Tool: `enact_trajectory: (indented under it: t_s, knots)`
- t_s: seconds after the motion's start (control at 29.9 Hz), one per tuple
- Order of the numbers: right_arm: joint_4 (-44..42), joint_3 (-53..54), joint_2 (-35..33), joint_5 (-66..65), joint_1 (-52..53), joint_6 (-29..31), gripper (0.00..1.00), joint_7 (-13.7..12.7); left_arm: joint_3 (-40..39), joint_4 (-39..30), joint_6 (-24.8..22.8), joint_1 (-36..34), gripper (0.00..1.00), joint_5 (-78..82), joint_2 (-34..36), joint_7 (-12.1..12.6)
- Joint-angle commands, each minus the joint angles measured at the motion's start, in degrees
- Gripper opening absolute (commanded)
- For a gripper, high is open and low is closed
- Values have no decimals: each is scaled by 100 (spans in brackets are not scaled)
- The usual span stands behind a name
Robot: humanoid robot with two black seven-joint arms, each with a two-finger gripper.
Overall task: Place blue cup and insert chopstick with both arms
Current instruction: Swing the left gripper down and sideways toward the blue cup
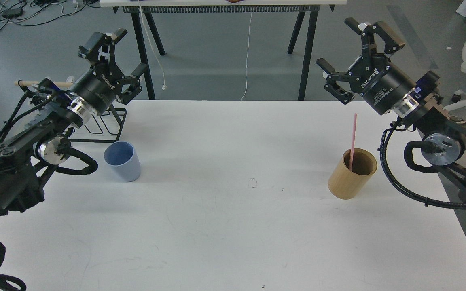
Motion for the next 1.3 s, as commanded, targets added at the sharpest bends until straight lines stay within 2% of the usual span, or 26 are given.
enact_trajectory:
  t_s: [0.0,0.23,0.37,0.57,0.67,0.87,0.94,1.07,1.27]
  knots:
    - [0,-31,93,0,-5,0,97,0,-128,-25,0,-5,100,-40,57,1]
    - [-26,-31,102,-9,-5,0,97,0,-146,0,0,-172,100,-22,40,1]
    - [-35,-23,102,-9,-14,0,97,0,91,-69,0,-567,100,740,-4,1]
    - [-35,-23,59,-9,-14,0,97,0,197,-1096,0,-919,100,1382,355,1]
    - [-35,-23,6,-9,-23,0,97,0,862,-1580,0,-1235,100,2173,768,1]
    - [-35,-23,-65,-9,-58,0,97,0,3463,-1818,0,-2342,100,3332,1647,1]
    - [-35,-23,-65,-9,-67,0,97,0,3965,-1818,0,-2518,100,4218,1788,1]
    - [-35,-31,-47,-18,-128,0,97,0,4275,-1731,0,-2528,99,5662,1964,1]
    - [-44,-31,-38,-18,-163,0,97,0,4460,-1248,0,-2230,99,6358,1965,1]
